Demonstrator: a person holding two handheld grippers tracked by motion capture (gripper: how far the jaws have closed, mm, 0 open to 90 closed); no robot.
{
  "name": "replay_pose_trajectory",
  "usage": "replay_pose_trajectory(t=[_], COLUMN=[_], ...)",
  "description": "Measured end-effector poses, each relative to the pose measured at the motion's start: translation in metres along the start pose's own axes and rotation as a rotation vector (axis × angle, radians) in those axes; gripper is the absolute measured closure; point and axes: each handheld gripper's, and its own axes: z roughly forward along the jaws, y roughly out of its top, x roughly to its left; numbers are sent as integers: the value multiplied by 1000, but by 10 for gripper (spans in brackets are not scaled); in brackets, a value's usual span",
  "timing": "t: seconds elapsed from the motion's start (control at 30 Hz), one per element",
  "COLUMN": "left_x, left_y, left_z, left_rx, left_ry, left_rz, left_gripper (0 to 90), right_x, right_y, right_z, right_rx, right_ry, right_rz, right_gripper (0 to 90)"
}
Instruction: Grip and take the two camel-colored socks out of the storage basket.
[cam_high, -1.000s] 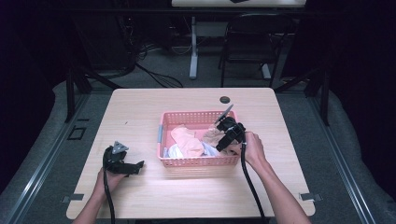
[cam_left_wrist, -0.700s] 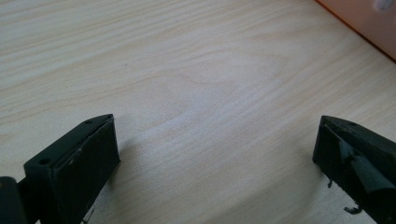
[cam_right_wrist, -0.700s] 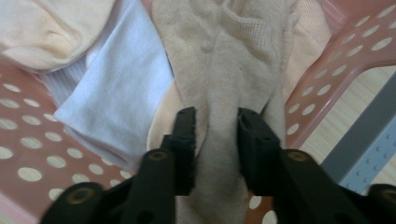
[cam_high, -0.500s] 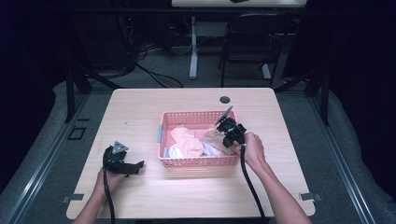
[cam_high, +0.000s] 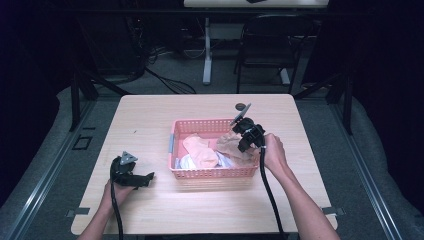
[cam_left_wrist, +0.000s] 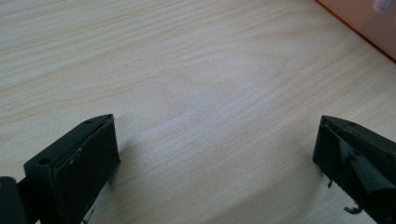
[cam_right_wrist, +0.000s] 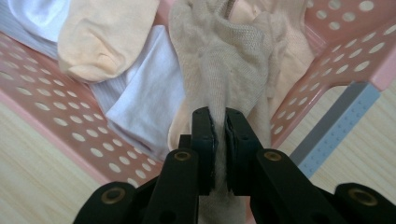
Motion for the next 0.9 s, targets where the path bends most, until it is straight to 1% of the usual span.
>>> replay_pose_trajectory(t=[0.07, 0.13, 0.23, 0.27, 0.37, 0.47, 0.53, 0.77, 0.9], left_x=[0, 0, 0, 0, 0, 0, 0, 0, 0], left_y=[0, 0, 0, 0, 0, 0, 0, 0, 0], left_z=[0, 0, 0, 0, 0, 0, 0, 0, 0], left_rx=[0, -1, 0, 0, 0, 0, 0, 0, 0], left_ry=[0, 0, 0, 0, 0, 0, 0, 0, 0], left_rz=[0, 0, 0, 0, 0, 0, 0, 0, 0], left_gripper=[0, 0, 0, 0, 0, 0, 0, 0, 0], right_x=[-1, -1, -1, -2, -3, -3, -4, -4, -4], right_y=[2, 4, 9, 10, 15, 19, 21, 28, 31], right_z=[-6, -9, -17, -20, -28, -36, -42, -58, -65], right_rx=[12, 11, 45, 50, 66, 72, 67, 91, 82], right_ry=[12, 15, 13, 8, 3, 0, -3, -4, -10], right_rz=[-5, -4, -14, -24, -28, -30, -36, -48, -52], right_gripper=[835, 835, 834, 834, 834, 834, 833, 830, 830])
